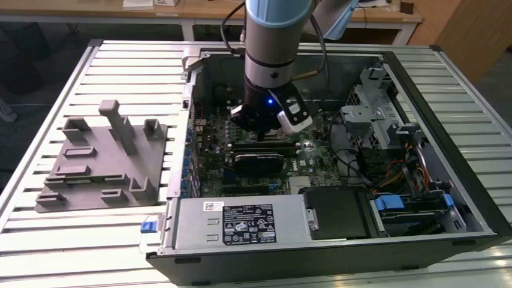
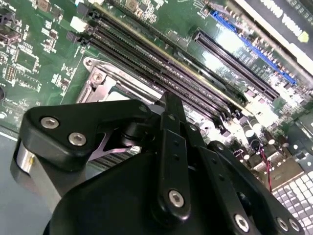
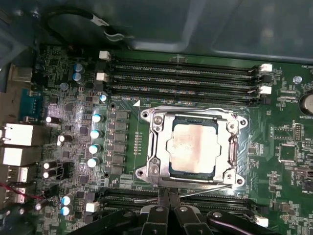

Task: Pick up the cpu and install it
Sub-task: 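Install the second cpu locking lever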

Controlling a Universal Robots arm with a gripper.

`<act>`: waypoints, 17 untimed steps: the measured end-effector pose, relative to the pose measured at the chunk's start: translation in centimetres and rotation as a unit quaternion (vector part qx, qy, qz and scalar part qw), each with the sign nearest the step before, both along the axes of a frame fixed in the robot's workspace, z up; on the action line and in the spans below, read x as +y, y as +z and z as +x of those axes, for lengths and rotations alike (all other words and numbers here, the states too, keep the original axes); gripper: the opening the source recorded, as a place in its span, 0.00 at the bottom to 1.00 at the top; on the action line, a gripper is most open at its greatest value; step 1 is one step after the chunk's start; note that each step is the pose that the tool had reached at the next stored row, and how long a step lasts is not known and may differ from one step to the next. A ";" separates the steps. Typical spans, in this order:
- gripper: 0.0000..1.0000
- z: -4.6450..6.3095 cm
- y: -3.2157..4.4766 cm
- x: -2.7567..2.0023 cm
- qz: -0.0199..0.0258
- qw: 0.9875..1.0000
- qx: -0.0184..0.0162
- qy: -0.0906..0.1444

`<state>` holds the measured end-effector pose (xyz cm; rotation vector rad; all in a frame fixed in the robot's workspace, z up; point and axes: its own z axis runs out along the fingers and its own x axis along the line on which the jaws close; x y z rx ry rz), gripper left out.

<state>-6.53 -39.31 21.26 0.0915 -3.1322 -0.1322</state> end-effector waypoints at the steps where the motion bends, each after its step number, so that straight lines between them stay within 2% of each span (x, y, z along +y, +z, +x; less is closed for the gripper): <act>1: 0.11 0.0 -0.10 -0.11 0.001 1.000 0.000 0.000; 4: 0.11 -0.1 -0.30 -0.31 0.009 1.000 0.000 0.000; 7: 0.11 -0.3 -0.40 -0.52 0.022 1.000 0.000 0.000; 9: 0.11 -0.4 -0.50 -0.70 0.029 1.000 0.000 0.000; 17: 0.11 -0.5 -0.82 -1.72 0.044 0.999 0.000 0.000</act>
